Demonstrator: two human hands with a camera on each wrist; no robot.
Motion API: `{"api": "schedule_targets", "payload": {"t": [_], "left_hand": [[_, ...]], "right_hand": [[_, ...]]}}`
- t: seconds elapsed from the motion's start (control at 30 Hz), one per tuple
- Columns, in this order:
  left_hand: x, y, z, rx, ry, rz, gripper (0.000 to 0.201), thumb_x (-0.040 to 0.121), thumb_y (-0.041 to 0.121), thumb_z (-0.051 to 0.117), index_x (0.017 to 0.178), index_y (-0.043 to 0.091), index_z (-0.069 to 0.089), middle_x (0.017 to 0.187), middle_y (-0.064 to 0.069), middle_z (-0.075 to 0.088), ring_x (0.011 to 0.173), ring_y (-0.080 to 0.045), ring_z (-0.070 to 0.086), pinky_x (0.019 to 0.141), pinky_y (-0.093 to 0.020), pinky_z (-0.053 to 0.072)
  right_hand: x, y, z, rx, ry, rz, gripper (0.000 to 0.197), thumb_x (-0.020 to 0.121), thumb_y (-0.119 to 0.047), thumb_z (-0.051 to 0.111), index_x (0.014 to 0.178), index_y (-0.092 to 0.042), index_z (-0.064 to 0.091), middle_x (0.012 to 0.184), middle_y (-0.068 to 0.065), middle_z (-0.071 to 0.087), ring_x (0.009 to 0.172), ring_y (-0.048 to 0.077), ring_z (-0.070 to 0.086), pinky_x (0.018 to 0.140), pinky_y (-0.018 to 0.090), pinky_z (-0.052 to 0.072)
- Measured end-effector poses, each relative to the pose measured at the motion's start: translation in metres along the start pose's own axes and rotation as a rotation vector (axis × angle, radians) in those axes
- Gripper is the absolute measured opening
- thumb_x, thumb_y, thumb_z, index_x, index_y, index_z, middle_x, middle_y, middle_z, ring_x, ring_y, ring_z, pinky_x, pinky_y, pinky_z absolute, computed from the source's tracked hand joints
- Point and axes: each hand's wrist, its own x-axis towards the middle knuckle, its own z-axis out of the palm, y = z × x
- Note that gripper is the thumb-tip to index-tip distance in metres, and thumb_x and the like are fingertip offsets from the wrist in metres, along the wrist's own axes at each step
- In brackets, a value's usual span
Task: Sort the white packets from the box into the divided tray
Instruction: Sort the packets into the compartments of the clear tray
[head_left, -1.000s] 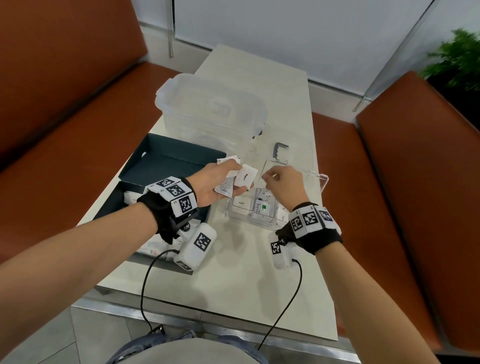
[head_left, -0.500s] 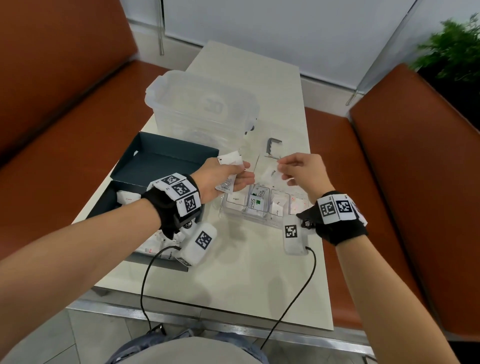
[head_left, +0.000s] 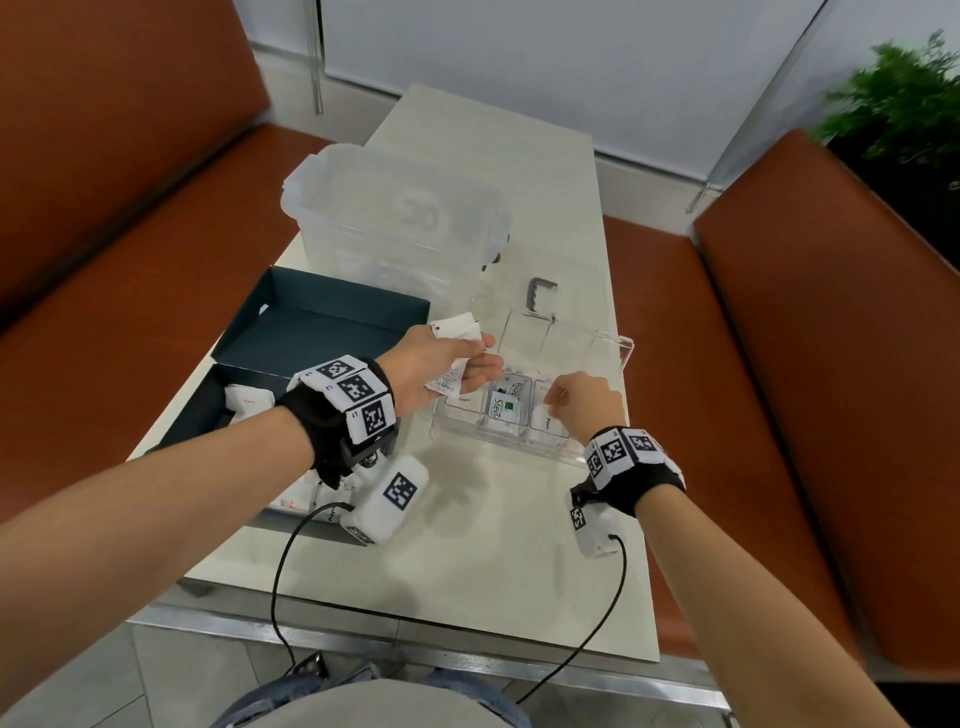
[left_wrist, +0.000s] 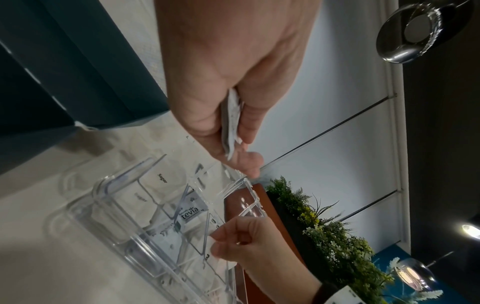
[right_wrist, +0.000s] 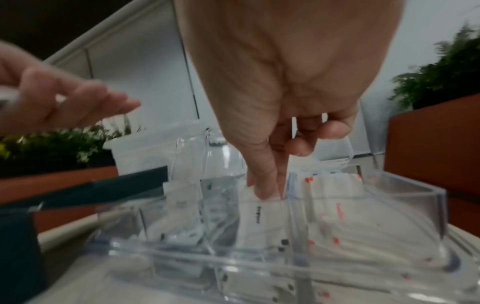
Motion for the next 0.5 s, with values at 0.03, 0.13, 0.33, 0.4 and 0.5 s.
{"api": "schedule_targets", "payload": {"t": [0.03, 0.13, 0.33, 0.4, 0.5], "left_hand": [[0.0, 0.0, 0.0, -0.004, -0.004, -0.002, 0.011, 0.096, 0.001, 0.055, 0.103, 0.001, 0.064, 0.086, -0.016, 0.074, 0.076, -0.022, 0.074, 0.061, -0.022, 0.059], [-0.001, 0.0, 0.0, -0.022, -0.019, -0.015, 0.012, 0.094, 0.001, 0.057, 0.105, 0.0, 0.063, 0.086, -0.017, 0.074, 0.078, -0.024, 0.074, 0.06, -0.022, 0.059], [-0.001, 0.001, 0.003, -0.132, -0.047, -0.108, 0.021, 0.095, 0.018, 0.059, 0.105, 0.0, 0.062, 0.093, -0.018, 0.073, 0.08, -0.023, 0.073, 0.054, -0.022, 0.057], [-0.001, 0.002, 0.003, -0.192, -0.052, -0.153, 0.026, 0.097, 0.025, 0.054, 0.106, 0.001, 0.06, 0.089, -0.018, 0.074, 0.077, -0.023, 0.073, 0.053, -0.023, 0.057], [-0.001, 0.003, 0.004, -0.237, -0.068, -0.168, 0.028, 0.1, 0.024, 0.045, 0.109, 0.0, 0.056, 0.088, -0.02, 0.073, 0.077, -0.024, 0.072, 0.054, -0.024, 0.057]], "right_hand": [[-0.001, 0.0, 0.002, -0.046, -0.001, -0.017, 0.016, 0.088, -0.009, 0.059, 0.095, -0.021, 0.067, 0.103, 0.0, 0.069, 0.101, 0.023, 0.061, 0.096, 0.04, 0.044], [-0.001, 0.0, 0.007, -0.149, -0.001, -0.047, 0.022, 0.089, -0.009, 0.058, 0.108, -0.018, 0.065, 0.111, 0.002, 0.065, 0.108, 0.025, 0.057, 0.095, 0.037, 0.037], [-0.011, -0.002, 0.01, -0.157, 0.065, -0.116, 0.026, 0.091, -0.009, 0.058, 0.115, -0.017, 0.061, 0.114, 0.006, 0.056, 0.104, 0.027, 0.056, 0.093, 0.038, 0.033], [-0.016, -0.007, 0.002, -0.112, 0.144, -0.15, 0.022, 0.092, -0.009, 0.054, 0.11, -0.017, 0.064, 0.107, 0.005, 0.059, 0.097, 0.026, 0.058, 0.09, 0.037, 0.036], [-0.022, -0.018, -0.016, 0.087, 0.257, -0.201, 0.018, 0.092, -0.012, 0.054, 0.099, -0.013, 0.07, 0.095, 0.005, 0.066, 0.086, 0.023, 0.061, 0.085, 0.035, 0.046]]}}
